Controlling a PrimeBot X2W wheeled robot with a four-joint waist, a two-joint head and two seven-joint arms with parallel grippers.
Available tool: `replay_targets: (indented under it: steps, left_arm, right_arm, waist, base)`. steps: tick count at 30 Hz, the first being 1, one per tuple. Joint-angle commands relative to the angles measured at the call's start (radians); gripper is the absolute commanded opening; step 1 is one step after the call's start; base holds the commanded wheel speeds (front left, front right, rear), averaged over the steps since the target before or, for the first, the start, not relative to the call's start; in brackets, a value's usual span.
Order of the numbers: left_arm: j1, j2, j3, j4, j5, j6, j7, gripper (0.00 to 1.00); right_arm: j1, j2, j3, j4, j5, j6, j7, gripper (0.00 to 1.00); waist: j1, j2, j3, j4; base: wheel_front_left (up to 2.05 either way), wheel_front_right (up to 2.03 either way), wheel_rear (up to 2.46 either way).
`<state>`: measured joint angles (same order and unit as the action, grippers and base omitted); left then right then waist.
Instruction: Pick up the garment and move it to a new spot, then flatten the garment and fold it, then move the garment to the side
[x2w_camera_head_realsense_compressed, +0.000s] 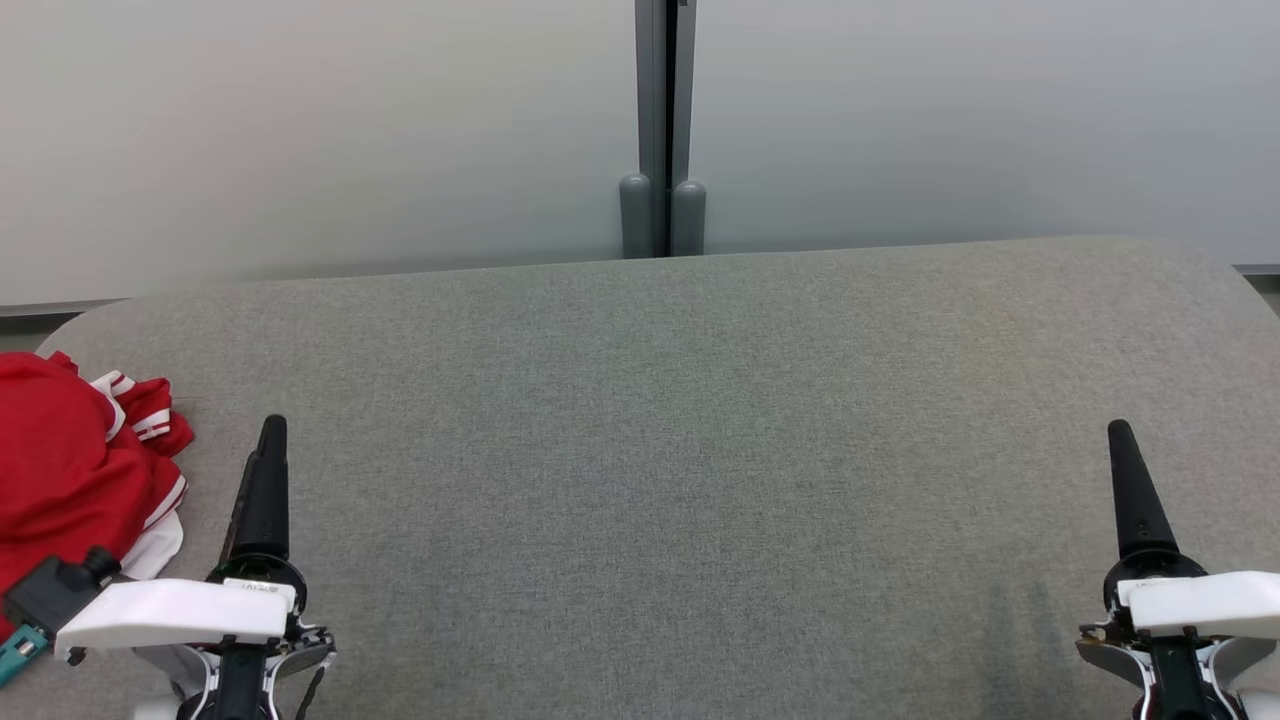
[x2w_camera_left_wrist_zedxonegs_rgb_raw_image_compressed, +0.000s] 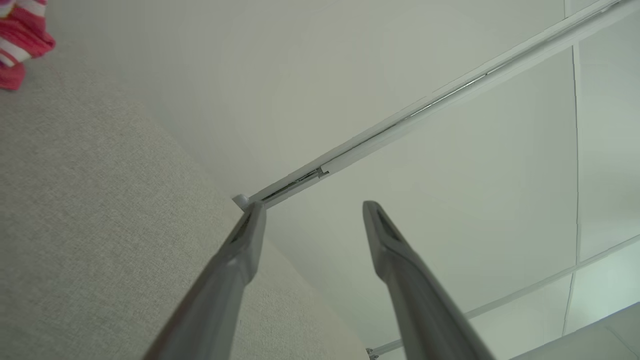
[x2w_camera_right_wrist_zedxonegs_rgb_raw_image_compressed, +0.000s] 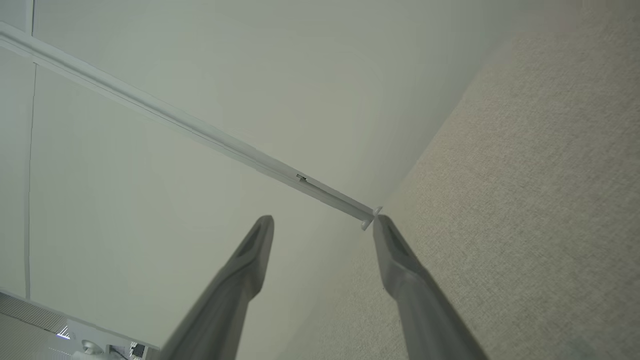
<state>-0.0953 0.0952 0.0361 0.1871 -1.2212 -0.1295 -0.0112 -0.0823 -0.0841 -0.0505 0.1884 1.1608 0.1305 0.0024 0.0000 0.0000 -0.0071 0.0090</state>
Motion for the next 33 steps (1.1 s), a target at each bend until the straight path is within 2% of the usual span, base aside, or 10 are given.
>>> replay_targets:
  steps: [1, 15, 33]
  left_arm:
    - [-0.026, 0.015, -0.001, -0.022, 0.032, -0.001, -0.008, 1.0]
    - [0.013, 0.038, -0.03, -0.033, 0.272, -0.001, -0.059, 1.0]
    - [0.049, 0.048, -0.063, 0.0, 0.506, -0.001, -0.115, 1.0]
  right_arm:
    - [-0.021, -0.013, 0.005, -0.02, -0.034, 0.0, -0.007, 1.0]
    - [0.006, -0.025, 0.047, -0.028, -0.274, 0.0, -0.034, 1.0]
    - [0.033, -0.029, 0.081, 0.001, -0.49, 0.0, -0.06, 1.0]
  waist:
    - [0.0, 0.0, 0.0, 0.0]
    - [0.0, 0.0, -0.014, 0.004]
    - [0.0, 0.0, -0.034, 0.005]
  base:
    - [0.0, 0.0, 0.0]
    - [0.0, 0.0, 0.0]
    - [0.0, 0.0, 0.0]
